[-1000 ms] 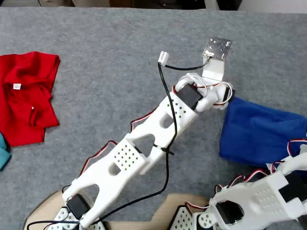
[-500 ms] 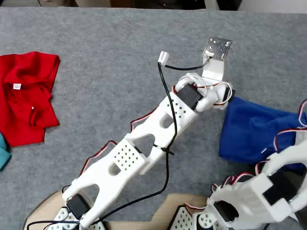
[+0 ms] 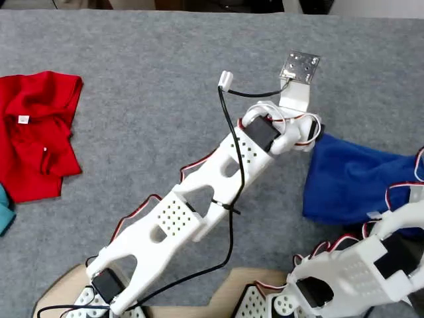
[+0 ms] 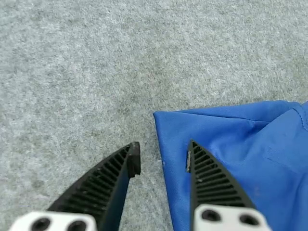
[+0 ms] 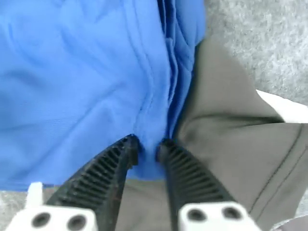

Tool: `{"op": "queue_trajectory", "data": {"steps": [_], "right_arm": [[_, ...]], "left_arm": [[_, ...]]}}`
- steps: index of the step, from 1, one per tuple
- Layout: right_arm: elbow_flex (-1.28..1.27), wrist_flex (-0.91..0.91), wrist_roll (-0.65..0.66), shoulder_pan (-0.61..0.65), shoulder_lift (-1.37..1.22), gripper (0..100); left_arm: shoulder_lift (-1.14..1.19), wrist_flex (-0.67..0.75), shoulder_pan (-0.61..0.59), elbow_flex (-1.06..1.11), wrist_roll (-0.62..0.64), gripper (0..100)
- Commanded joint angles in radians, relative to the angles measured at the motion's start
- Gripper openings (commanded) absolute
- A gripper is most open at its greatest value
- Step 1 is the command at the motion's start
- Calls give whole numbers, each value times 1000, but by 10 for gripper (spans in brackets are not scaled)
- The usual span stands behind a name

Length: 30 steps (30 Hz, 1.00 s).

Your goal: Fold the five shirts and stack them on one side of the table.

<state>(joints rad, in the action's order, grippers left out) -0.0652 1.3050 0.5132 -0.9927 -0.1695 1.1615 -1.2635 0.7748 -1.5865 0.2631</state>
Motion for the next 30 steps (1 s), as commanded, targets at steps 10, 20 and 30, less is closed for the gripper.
{"op": "queue_trajectory", "data": {"steps": [10,20,30], "right_arm": [[-13,8,32,-64,-10,155],[-137,8,49,-41,1,133],[-136,-48,44,-35,-8,199]], "left_arm": [[-73,-5,-2,-43,-8,168],[-73,-5,-5,-43,-8,168],[-73,-5,-6,-43,-8,168]]}}
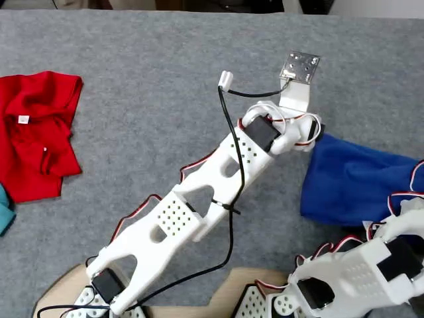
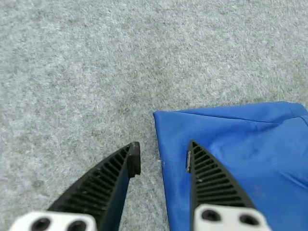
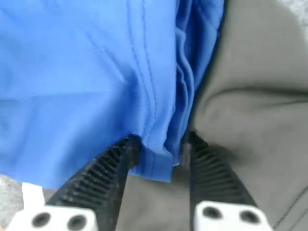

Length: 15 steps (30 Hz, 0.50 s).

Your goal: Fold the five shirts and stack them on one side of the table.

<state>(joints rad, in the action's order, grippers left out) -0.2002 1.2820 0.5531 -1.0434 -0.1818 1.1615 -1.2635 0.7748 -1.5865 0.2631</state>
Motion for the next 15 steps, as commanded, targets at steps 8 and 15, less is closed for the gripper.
{"op": "queue_trajectory", "data": {"steps": [8,15], "right_arm": [[-5,-25,9,64,2,153],[-2,-25,8,61,4,44]], "left_arm": [[-73,-5,-8,-41,-8,168],[-73,-5,-8,-41,-8,168]]}}
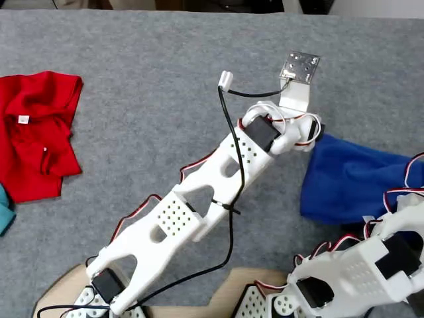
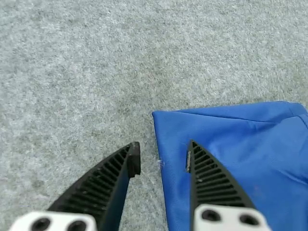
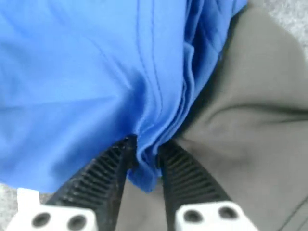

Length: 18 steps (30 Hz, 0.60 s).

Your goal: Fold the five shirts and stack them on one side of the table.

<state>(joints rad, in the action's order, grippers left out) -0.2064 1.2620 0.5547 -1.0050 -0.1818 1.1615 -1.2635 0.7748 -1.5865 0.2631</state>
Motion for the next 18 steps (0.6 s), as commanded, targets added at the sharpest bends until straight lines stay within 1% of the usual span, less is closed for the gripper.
{"op": "queue_trajectory", "data": {"steps": [1,5,7,18], "right_arm": [[5,-5,6,22,4,44],[5,-3,6,16,8,36],[7,-2,6,16,12,2],[27,0,-8,-5,13,5]], "left_arm": [[-73,-5,-8,-41,-8,168],[-73,-5,-8,-41,-8,168],[-73,-5,-8,-41,-8,168],[-73,-5,-8,-41,-8,168]]}}
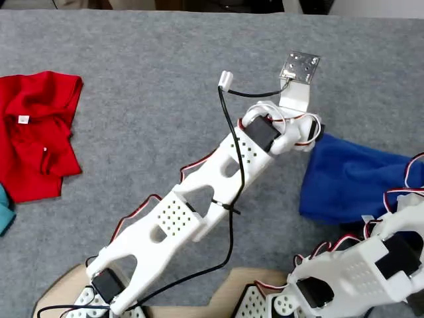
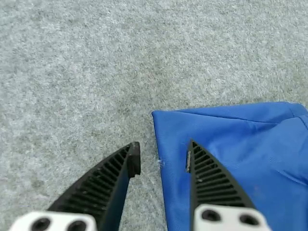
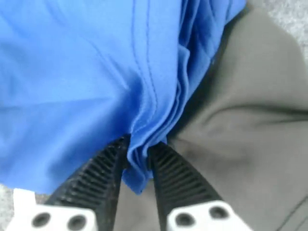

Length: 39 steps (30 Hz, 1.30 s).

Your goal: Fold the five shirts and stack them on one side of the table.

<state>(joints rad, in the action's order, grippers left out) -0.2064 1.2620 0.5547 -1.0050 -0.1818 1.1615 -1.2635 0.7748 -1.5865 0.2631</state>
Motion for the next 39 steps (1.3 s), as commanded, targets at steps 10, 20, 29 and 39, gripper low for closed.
{"op": "queue_trajectory", "data": {"steps": [10,20,29,39], "right_arm": [[225,163,-8,-76,116,5],[231,199,-11,-101,219,5],[314,213,-6,-246,239,5],[403,287,52,-358,237,5]], "left_arm": [[-73,-5,-3,-41,-8,168],[-73,-5,-2,-41,-8,168],[-73,-8,-2,-43,-8,168],[-79,-20,0,-48,-8,168]]}}
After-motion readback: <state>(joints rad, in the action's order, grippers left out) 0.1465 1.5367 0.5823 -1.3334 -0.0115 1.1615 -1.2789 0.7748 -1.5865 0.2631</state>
